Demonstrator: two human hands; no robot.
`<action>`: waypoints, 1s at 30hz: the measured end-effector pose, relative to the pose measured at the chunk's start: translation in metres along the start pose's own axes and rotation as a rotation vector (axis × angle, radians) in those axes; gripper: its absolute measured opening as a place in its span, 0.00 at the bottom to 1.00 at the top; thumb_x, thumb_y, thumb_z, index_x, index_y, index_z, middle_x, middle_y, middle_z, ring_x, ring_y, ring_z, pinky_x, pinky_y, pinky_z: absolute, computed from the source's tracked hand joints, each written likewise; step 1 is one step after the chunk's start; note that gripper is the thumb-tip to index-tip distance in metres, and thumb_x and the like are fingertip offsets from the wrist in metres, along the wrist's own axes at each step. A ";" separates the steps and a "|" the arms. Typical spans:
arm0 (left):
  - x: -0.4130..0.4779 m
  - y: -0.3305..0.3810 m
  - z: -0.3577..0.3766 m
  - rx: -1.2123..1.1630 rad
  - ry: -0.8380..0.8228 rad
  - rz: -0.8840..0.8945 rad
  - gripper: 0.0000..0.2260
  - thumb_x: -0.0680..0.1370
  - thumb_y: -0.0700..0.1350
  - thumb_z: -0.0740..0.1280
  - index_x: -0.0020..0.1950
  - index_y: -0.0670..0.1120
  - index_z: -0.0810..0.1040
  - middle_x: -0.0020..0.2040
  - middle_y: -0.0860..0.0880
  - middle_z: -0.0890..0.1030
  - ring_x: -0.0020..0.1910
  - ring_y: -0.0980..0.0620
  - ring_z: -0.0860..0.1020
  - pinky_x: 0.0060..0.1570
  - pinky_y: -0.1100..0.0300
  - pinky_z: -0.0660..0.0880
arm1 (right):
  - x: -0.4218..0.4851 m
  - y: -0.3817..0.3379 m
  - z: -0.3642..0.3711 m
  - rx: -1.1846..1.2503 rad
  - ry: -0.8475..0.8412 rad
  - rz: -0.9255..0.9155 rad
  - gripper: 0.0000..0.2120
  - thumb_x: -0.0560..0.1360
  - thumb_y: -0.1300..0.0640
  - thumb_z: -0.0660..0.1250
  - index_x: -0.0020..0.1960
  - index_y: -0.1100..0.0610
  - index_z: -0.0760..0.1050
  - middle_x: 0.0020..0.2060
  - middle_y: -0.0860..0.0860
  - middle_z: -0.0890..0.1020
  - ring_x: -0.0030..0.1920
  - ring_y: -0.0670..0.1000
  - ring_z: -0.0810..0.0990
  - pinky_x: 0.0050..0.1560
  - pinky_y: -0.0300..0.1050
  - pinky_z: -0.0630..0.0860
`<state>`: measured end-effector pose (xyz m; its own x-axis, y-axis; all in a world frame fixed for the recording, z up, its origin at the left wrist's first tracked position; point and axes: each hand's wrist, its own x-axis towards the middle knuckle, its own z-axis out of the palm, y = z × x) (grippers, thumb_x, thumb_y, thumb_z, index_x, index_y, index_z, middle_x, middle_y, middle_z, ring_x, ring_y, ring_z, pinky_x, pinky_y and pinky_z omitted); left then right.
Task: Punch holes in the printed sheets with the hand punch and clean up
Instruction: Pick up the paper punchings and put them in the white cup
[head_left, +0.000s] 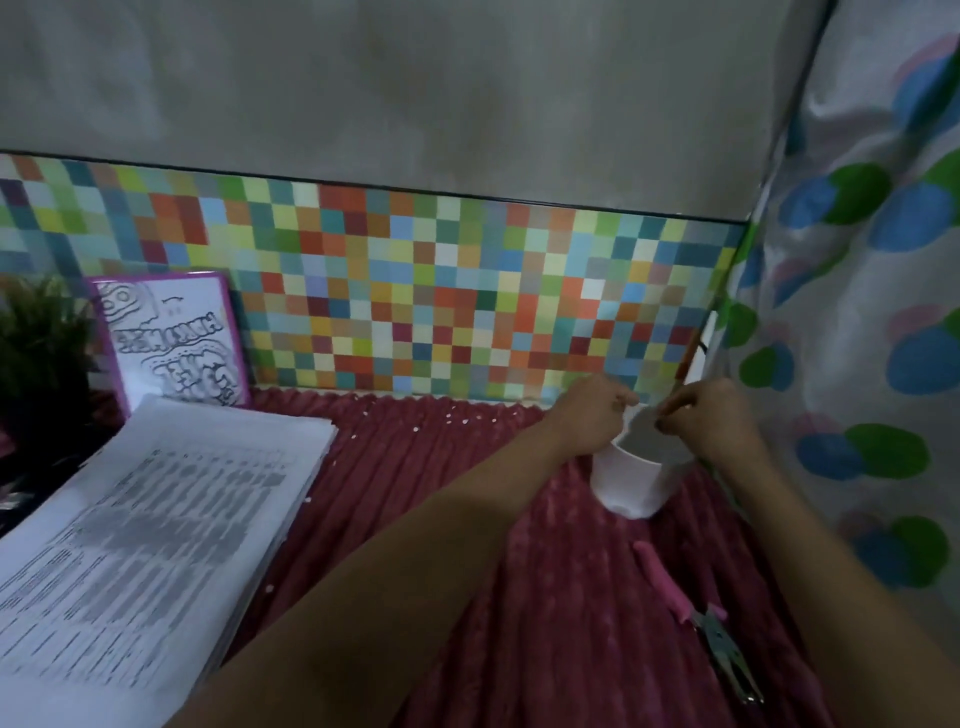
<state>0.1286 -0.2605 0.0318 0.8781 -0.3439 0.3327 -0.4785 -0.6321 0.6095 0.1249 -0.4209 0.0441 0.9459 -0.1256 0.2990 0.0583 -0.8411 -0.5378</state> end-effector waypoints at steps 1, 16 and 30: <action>-0.010 0.004 -0.004 -0.003 0.029 0.016 0.14 0.78 0.31 0.60 0.61 0.34 0.79 0.61 0.36 0.79 0.60 0.41 0.76 0.58 0.58 0.70 | -0.002 -0.002 0.000 -0.027 0.007 -0.006 0.06 0.68 0.68 0.73 0.44 0.61 0.85 0.43 0.59 0.85 0.45 0.59 0.82 0.45 0.46 0.76; -0.265 -0.084 -0.158 0.356 0.111 -0.393 0.05 0.76 0.43 0.68 0.45 0.45 0.83 0.45 0.48 0.81 0.44 0.49 0.80 0.46 0.56 0.76 | -0.227 -0.136 0.110 0.384 -0.565 -0.511 0.10 0.67 0.54 0.75 0.49 0.48 0.85 0.45 0.40 0.75 0.50 0.34 0.75 0.46 0.23 0.66; -0.295 -0.106 -0.133 0.460 0.052 -0.378 0.07 0.76 0.46 0.68 0.49 0.47 0.84 0.52 0.52 0.78 0.50 0.51 0.79 0.50 0.55 0.74 | -0.261 -0.148 0.158 0.257 -0.290 -0.477 0.04 0.66 0.49 0.69 0.38 0.48 0.80 0.39 0.40 0.73 0.37 0.40 0.75 0.36 0.31 0.69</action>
<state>-0.0802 0.0006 -0.0352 0.9807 -0.0095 0.1951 -0.0732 -0.9439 0.3219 -0.0802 -0.1809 -0.0786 0.8427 0.4119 0.3468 0.5377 -0.6111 -0.5809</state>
